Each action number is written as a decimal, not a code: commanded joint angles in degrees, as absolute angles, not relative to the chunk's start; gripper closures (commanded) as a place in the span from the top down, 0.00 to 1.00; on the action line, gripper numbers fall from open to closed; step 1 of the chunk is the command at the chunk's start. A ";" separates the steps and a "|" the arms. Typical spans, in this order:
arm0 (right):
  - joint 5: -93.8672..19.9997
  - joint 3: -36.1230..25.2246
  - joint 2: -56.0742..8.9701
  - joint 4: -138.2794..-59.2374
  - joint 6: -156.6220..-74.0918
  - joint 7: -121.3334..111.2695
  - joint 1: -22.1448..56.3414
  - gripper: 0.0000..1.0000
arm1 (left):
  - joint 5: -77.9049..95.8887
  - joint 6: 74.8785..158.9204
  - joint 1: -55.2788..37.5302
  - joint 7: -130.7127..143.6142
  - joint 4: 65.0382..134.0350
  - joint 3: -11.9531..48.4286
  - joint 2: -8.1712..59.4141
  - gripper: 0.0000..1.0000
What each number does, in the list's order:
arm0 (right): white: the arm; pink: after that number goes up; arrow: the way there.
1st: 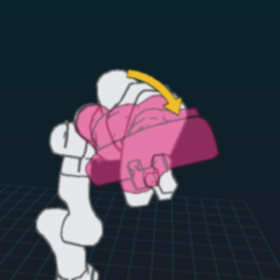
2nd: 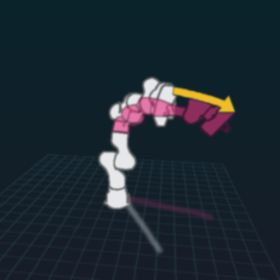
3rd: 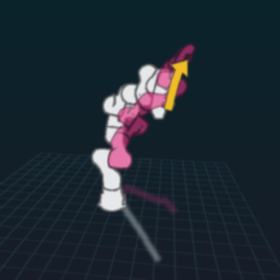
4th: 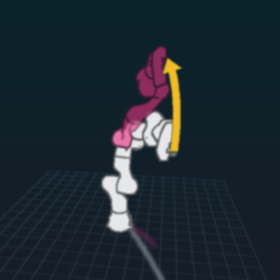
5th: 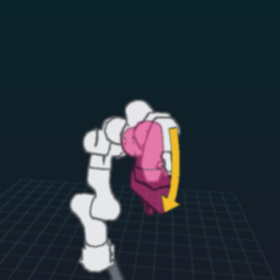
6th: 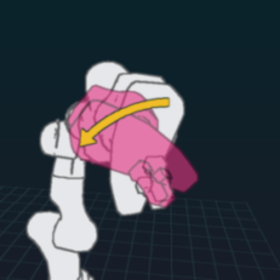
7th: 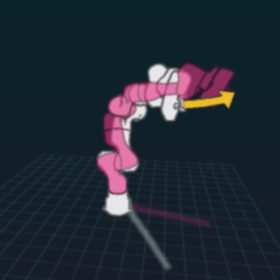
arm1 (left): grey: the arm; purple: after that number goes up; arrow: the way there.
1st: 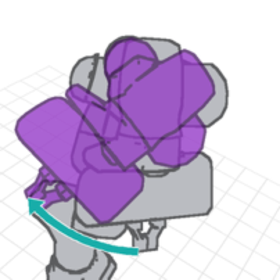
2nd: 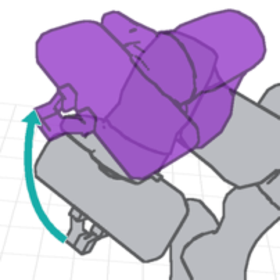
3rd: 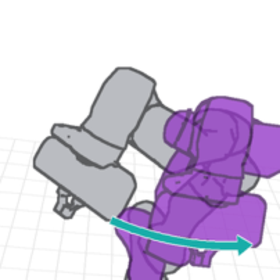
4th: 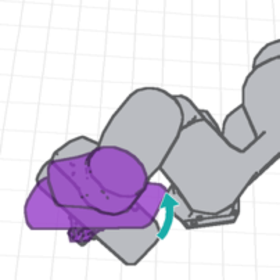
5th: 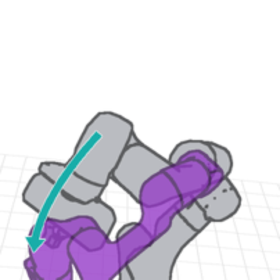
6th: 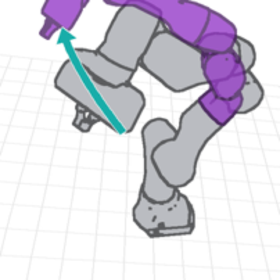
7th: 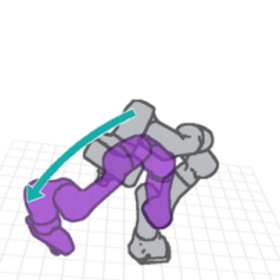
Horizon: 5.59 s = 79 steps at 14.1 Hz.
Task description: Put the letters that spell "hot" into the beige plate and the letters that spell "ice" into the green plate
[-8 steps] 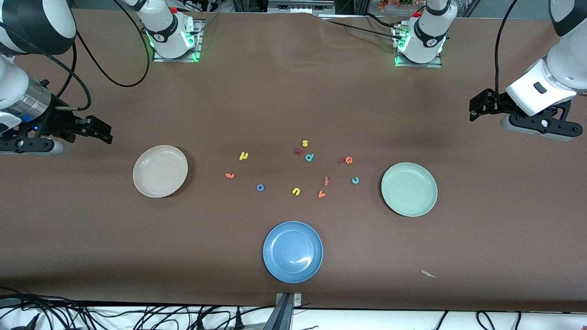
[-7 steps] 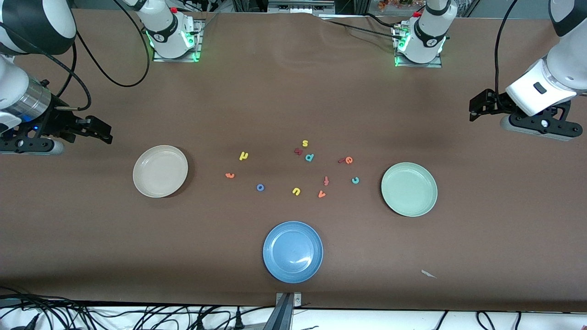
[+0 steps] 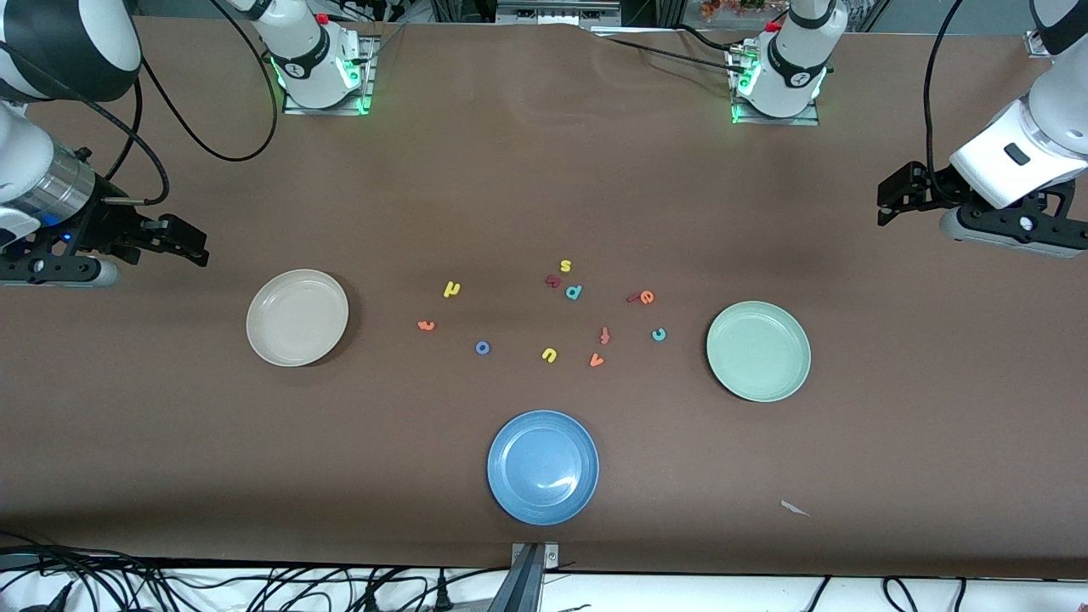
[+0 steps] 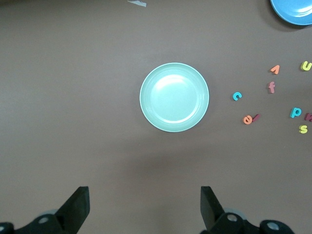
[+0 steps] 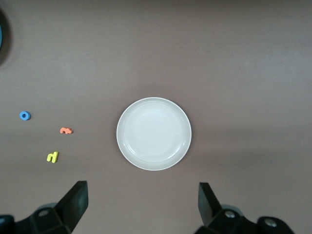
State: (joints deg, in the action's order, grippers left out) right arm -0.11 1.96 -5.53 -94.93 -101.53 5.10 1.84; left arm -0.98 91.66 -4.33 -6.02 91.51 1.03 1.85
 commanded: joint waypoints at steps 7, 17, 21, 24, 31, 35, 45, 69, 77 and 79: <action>-0.44 1.50 -5.01 -94.57 -100.28 4.92 1.93 1.00 | 0.44 90.35 -3.78 -6.59 89.74 1.05 2.81 1.00; -0.35 1.49 -5.01 -94.66 -99.76 5.01 1.85 1.00 | 0.35 90.26 -3.87 -6.68 89.82 1.05 2.90 1.00; -0.35 1.49 -5.01 -94.66 -99.84 5.01 1.85 1.00 | 0.35 90.26 -3.87 -6.59 90.00 1.05 2.90 1.00; -0.35 1.49 -5.01 -94.75 -99.84 5.01 1.85 1.00 | -0.26 90.18 -3.87 -6.42 89.91 1.05 2.90 1.00; -0.35 1.49 -5.01 -94.66 -99.84 5.10 1.85 1.00 | -0.18 90.18 -3.78 -6.59 90.00 1.05 2.90 1.00; -0.35 1.50 -5.01 -94.66 -99.84 5.10 1.93 1.00 | -0.18 90.18 -3.69 -6.50 89.82 1.05 2.90 1.00; -0.35 1.58 -5.01 -94.75 -99.84 5.10 1.85 1.00 | -0.18 90.18 -3.78 -6.50 90.17 0.97 3.87 1.00; -0.35 1.58 -5.01 -94.66 -99.84 5.10 1.93 1.00 | -0.09 91.58 -4.04 -5.80 89.12 0.88 8.78 1.00; -0.35 1.58 -5.01 -94.66 -99.84 5.10 1.93 1.00 | 0.35 92.46 -3.34 -5.89 88.07 0.79 10.46 1.00; -0.35 1.58 -5.01 -94.66 -99.84 5.10 1.93 1.00 | 0.44 92.46 -3.25 -5.98 87.19 0.79 10.55 1.00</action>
State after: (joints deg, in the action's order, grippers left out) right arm -0.11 1.69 -5.47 -94.93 -100.73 5.10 1.79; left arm -0.98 92.82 -3.55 -5.98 89.66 0.89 9.53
